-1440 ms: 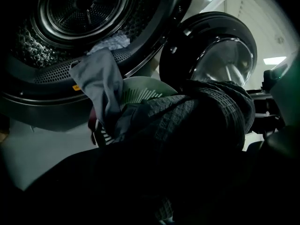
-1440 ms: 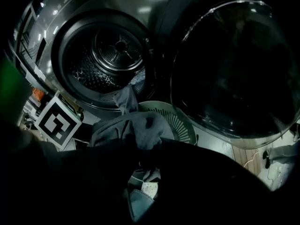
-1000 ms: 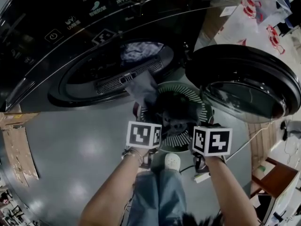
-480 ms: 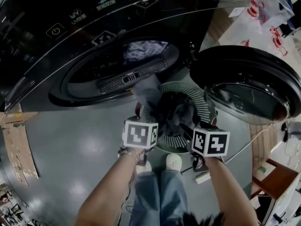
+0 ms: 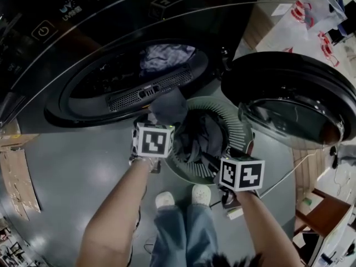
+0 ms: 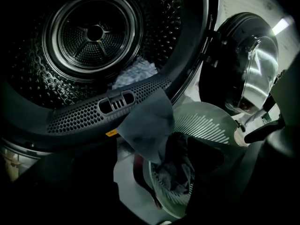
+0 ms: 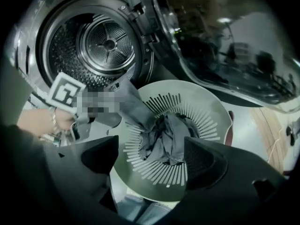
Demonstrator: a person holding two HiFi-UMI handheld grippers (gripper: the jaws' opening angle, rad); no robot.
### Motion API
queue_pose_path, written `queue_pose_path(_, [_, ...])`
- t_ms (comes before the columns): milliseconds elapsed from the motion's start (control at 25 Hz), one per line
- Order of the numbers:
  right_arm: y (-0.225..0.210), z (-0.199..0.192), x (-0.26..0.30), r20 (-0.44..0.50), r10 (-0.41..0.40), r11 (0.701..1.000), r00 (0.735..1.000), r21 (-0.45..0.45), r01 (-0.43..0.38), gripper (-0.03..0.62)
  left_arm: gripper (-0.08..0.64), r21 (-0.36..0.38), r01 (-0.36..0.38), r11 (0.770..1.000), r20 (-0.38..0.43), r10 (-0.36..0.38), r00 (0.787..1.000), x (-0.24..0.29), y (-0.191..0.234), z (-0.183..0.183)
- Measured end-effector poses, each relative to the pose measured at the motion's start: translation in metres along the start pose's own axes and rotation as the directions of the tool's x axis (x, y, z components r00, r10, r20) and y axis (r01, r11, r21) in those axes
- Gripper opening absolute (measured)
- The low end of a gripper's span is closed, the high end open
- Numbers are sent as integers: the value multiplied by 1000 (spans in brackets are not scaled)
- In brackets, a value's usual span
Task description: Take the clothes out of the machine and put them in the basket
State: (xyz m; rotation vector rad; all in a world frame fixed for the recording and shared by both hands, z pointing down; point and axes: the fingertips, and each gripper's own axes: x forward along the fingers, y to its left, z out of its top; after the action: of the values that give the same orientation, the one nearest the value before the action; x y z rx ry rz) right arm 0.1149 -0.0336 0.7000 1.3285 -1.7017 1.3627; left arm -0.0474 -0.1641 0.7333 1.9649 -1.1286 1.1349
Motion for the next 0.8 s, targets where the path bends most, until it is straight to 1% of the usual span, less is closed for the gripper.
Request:
queue_pose_path(80, [-1, -3, 2, -16, -3, 999, 1000, -35, 3, 417, 465, -5, -16, 1000, -30, 16, 999, 8, 11, -5])
queue_pose_path(160, [-3, -4, 2, -23, -6, 998, 1000, -67, 4, 416, 463, -41, 6, 999, -8, -6, 1000, 18, 13, -2])
queue_pose_path(240, [-6, -7, 2, -29, 2, 997, 1000, -75, -5, 416, 455, -83, 38, 996, 23, -37, 999, 26, 10, 6])
queue_pose_path(280, [-7, -8, 1, -34, 7, 997, 999, -72, -10, 416, 417, -82, 38, 996, 24, -36, 999, 28, 10, 7])
queue_pose_path(320, [-7, -10, 0, -40, 11, 997, 999, -69, -14, 416, 311, -59, 37, 998, 24, -36, 999, 28, 9, 8])
queue_pose_path(400, [-7, -14, -3, -51, 15, 998, 999, -67, -19, 413, 84, 32, 64, 997, 45, -66, 997, 23, -1, 13])
queue_pose_path(440, [-7, -15, -5, -55, 16, 997, 998, -68, -20, 413, 33, 73, 79, 994, 63, -84, 994, 19, -8, 16])
queue_pose_path(480, [-7, -16, -7, -58, 16, 997, 998, -69, -20, 411, 21, 95, 96, 991, 75, -103, 992, 15, -15, 17])
queue_pose_path(520, [-7, -17, -9, -58, 16, 998, 998, -67, -20, 411, 20, 97, 123, 988, 80, -131, 988, 10, -22, 16])
queue_pose_path(640, [-3, -18, -16, -39, 20, 999, 999, -36, -21, 410, 18, 65, 228, 972, 86, -233, 969, -6, -42, 9])
queue_pose_path(800, [7, -21, -27, 30, 50, 998, 998, 44, -51, 403, 18, 88, 322, 943, 52, -328, 943, -26, -65, -9])
